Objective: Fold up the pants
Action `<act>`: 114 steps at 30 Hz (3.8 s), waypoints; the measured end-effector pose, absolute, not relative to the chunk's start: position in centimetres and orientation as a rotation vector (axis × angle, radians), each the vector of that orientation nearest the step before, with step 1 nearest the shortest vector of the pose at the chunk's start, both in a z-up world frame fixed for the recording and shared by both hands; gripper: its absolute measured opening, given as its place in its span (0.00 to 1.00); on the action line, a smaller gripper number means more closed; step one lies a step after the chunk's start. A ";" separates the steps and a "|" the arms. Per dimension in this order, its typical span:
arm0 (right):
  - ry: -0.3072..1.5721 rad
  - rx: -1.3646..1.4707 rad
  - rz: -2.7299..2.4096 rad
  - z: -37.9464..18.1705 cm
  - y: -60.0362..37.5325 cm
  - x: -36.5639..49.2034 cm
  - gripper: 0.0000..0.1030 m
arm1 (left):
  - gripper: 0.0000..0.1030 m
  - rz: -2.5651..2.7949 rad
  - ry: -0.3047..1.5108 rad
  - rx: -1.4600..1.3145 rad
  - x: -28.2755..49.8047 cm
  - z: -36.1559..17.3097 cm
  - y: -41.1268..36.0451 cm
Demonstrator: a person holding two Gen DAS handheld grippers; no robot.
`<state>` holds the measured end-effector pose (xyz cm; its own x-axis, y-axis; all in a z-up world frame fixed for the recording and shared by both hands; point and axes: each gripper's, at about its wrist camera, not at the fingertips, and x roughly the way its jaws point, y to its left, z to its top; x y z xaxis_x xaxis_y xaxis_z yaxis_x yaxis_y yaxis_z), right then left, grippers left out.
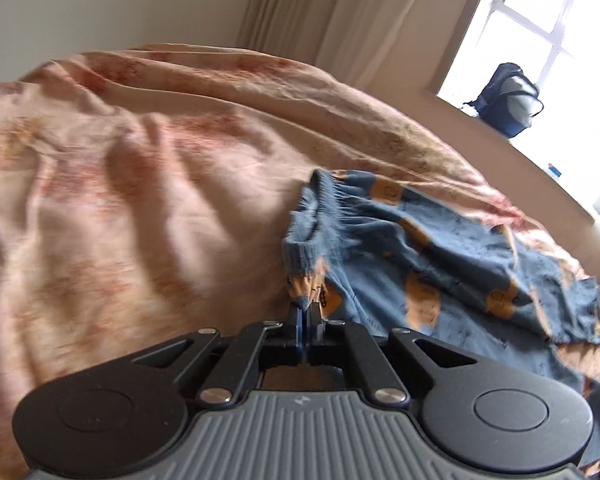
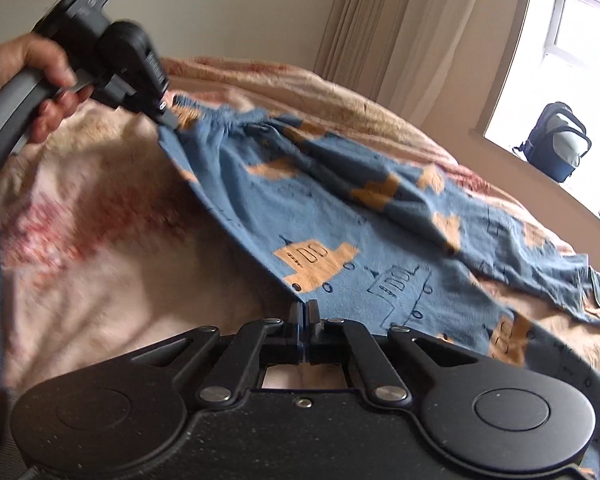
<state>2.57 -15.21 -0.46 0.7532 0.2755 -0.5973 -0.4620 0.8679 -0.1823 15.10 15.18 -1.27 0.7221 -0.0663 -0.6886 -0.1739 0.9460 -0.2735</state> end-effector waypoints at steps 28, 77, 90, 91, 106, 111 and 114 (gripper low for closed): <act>0.734 -0.276 0.512 1.7 -27.7 35.7 0.89 | 1.00 -0.399 0.818 0.280 40.7 -1.1 10.7; 0.798 -0.397 0.537 0.1 -22.5 47.3 0.56 | 0.71 -0.365 0.910 0.120 45.0 -3.2 12.3; 0.665 -0.531 0.489 4.5 -20.9 38.7 0.00 | 0.01 -0.394 0.805 0.214 39.7 2.0 10.5; 0.650 -0.524 0.487 5.2 -21.1 37.4 0.00 | 0.01 -0.409 0.775 0.223 38.5 2.8 10.5; 0.698 -0.457 0.520 5.5 -21.7 12.3 0.00 | 0.01 -0.610 0.743 0.485 20.6 3.4 9.0; 0.792 -0.461 0.508 2.3 -20.0 8.3 0.00 | 0.01 -0.659 0.823 0.540 17.8 -0.2 9.1; 0.835 -0.467 0.486 0.2 -19.0 7.3 0.00 | 0.01 -0.655 0.859 0.568 17.3 -2.1 9.1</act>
<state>7.31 -19.05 0.17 0.5766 0.2210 -0.7865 -0.5747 0.7940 -0.1982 17.27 9.08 -2.11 0.4856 -0.2890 -0.8250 0.7195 0.6682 0.1894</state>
